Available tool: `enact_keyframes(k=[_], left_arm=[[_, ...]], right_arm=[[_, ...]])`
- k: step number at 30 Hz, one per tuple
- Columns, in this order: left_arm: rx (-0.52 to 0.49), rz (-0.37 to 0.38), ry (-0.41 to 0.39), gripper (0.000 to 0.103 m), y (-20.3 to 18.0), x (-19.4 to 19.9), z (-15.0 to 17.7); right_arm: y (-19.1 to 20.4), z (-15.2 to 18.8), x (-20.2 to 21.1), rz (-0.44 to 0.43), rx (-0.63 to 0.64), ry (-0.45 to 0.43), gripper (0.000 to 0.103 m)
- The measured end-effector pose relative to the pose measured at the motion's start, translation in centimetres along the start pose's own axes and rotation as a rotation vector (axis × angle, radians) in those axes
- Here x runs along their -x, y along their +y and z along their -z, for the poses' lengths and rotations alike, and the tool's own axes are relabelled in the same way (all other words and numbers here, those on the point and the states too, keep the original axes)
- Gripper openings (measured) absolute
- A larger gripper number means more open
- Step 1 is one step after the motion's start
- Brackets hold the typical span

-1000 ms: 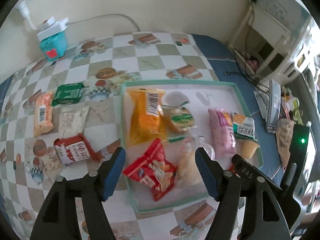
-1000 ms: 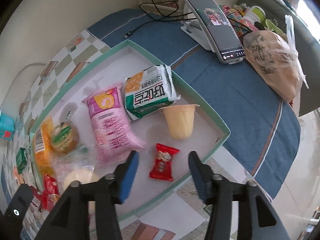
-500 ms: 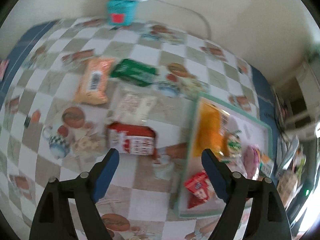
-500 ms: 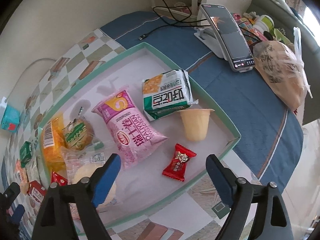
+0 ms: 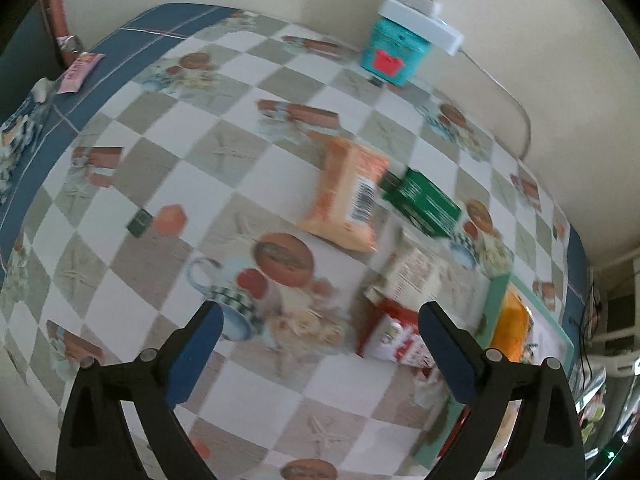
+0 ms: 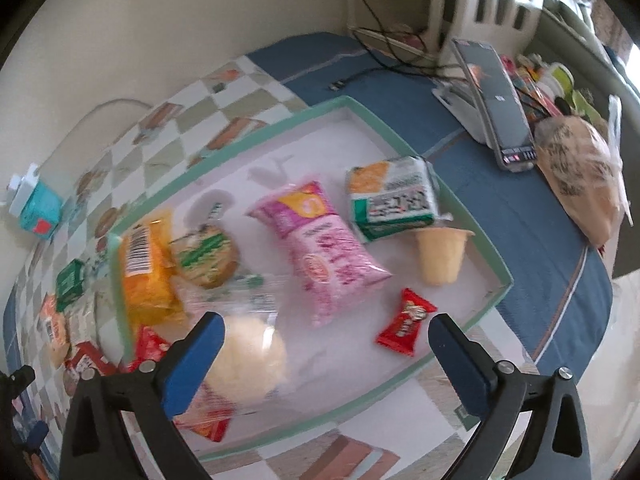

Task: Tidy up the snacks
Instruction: 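Move both tools back over the snack pile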

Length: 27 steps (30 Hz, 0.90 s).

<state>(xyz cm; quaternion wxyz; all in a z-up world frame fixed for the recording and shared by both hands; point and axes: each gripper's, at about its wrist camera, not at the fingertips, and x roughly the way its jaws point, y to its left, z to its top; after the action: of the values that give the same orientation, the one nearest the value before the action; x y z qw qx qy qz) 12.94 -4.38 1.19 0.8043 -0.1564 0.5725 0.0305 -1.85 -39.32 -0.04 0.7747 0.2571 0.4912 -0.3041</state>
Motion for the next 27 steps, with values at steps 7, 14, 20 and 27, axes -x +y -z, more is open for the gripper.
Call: enact_keyframes(k=[7,14,20,27], left_arm=[[0.085,0.010,-0.030,0.098,3.3,0.8,-1.2],[0.160,0.013,-0.052,0.099,6.5,1.5,-2.0],[0.197,-0.037,-0.078,0.099,9.1,1.8,-2.6],[0.196,-0.036,-0.078,0.099,11.2,1.9,-3.1]], right_arm=[[3.7,0.7,1.6,-0.045,0.080,-0.043,0.103],[8.9,2.5,3.1,-0.105,0.200,-0.074,0.103],[12.6,4.1,3.9,-0.151,0.279,-0.084,0.103],[16.2,6.1,3.7,-0.222,0.349,-0.044,0.103]])
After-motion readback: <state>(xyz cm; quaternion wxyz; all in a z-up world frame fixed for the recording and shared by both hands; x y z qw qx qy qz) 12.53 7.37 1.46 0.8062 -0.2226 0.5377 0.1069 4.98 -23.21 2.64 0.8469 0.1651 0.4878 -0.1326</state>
